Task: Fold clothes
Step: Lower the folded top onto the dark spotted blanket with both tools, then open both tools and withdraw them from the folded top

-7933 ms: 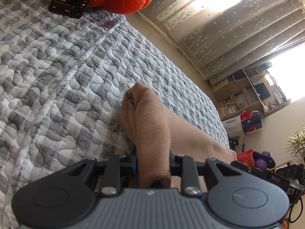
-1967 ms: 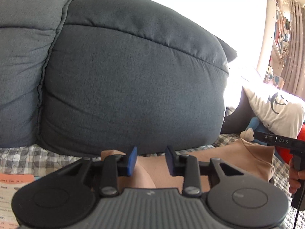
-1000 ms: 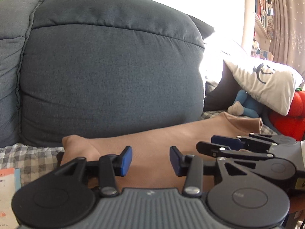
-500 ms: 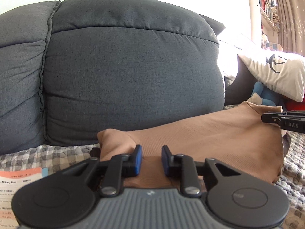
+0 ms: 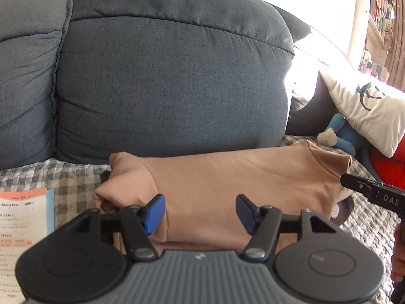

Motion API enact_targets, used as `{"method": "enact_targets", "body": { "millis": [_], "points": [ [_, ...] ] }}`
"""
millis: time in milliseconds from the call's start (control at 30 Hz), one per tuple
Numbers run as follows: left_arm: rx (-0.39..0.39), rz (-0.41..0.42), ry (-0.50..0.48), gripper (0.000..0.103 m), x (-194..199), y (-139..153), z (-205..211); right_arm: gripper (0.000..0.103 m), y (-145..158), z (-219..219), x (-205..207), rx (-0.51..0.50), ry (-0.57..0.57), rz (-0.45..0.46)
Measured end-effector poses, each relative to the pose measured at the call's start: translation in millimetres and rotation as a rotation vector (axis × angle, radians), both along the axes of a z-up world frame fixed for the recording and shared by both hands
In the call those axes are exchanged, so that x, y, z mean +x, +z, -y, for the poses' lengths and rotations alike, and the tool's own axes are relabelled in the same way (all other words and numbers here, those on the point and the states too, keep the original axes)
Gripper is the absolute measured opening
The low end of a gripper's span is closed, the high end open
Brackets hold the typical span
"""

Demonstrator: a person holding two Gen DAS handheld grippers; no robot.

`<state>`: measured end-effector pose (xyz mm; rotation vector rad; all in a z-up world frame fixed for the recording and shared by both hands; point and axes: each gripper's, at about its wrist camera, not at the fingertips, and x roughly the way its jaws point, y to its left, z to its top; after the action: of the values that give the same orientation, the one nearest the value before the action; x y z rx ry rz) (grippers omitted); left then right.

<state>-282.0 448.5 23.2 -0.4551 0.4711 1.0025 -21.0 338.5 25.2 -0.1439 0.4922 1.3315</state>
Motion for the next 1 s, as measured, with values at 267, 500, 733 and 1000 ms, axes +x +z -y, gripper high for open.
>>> {"method": "enact_targets", "body": {
  "millis": [267, 500, 733, 1000],
  "points": [
    [-0.045, 0.000, 0.040, 0.087, 8, 9, 19, 0.069, 11, 20, -10, -0.066, -0.011, -0.031],
    [-0.085, -0.029, 0.086, 0.103, 14, 8, 26, 0.091, 22, 32, -24, -0.109, -0.036, -0.013],
    [-0.139, -0.122, 0.077, 0.103, 29, -2, 31, 0.103, 25, 37, -20, -0.174, -0.062, -0.058],
    [-0.182, -0.170, 0.099, 0.103, 44, -5, 44, 0.103, 10, 47, -28, -0.214, -0.153, -0.099]
  ]
}}
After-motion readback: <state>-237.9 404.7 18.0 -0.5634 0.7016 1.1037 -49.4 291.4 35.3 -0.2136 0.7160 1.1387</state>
